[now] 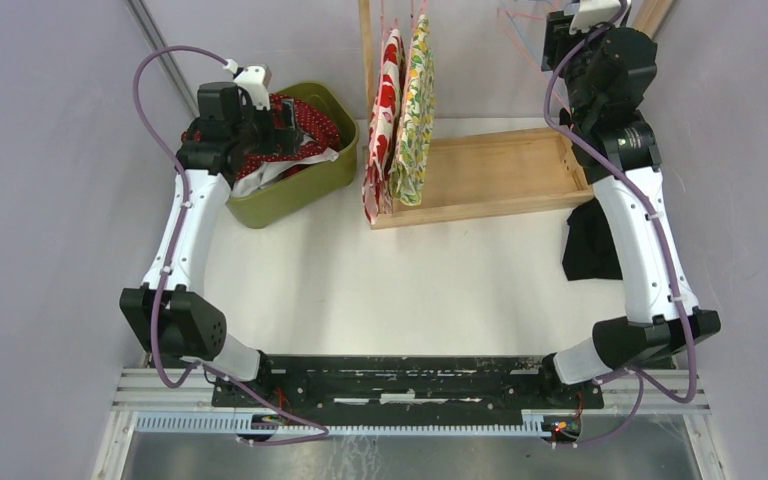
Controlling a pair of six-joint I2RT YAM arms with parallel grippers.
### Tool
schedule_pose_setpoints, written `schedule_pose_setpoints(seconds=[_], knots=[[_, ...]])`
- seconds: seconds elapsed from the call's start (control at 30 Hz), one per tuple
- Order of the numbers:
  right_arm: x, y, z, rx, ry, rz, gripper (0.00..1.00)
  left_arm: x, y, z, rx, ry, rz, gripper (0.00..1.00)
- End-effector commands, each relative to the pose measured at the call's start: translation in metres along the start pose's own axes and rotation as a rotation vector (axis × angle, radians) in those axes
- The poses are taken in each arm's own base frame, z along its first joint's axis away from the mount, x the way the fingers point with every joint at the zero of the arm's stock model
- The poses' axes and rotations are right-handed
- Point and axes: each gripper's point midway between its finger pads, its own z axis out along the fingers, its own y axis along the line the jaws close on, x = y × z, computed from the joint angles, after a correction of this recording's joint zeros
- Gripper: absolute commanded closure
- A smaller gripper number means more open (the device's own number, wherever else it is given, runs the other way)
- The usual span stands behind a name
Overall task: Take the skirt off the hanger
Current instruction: Place the hanger at the clothesline, then pick up the hanger from the clothesline.
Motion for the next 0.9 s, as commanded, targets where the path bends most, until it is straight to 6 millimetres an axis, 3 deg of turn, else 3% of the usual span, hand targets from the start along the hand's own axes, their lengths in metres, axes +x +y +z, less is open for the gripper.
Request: schedule_pose_setpoints(seconds=[0.0,0.2,0.5,0.67,0.87], knots=[[-0.019,0.004,-0.019,-0.051,-0.053,0.005,0.38,-0.019,-0.002,-0.015,-0.008,-0.074,0.041,0.01],[-0.033,0.030,-0.036,-0.165,-0.081,0.058,0.38,-0.018,-0.009,-0.017,0.005,-0.077,0.048,0.01],[-0.036,0.138,-0.047,-0.458,-0.051,0.200,0.40,-0.011,-0.006,-0.018,-0.033,-0.062,0.040,0.01],[-0.045,0.176,-0.049,-0.529,-0.065,0.211,0.40,-0.020,-0.004,-0.024,-0.046,-0.083,0.048,0.01],[-0.058,0.206,-0.050,-0.570,-0.093,0.214,0.40,-0.020,-0.010,-0.025,-0.027,-0.082,0.050,0.01]])
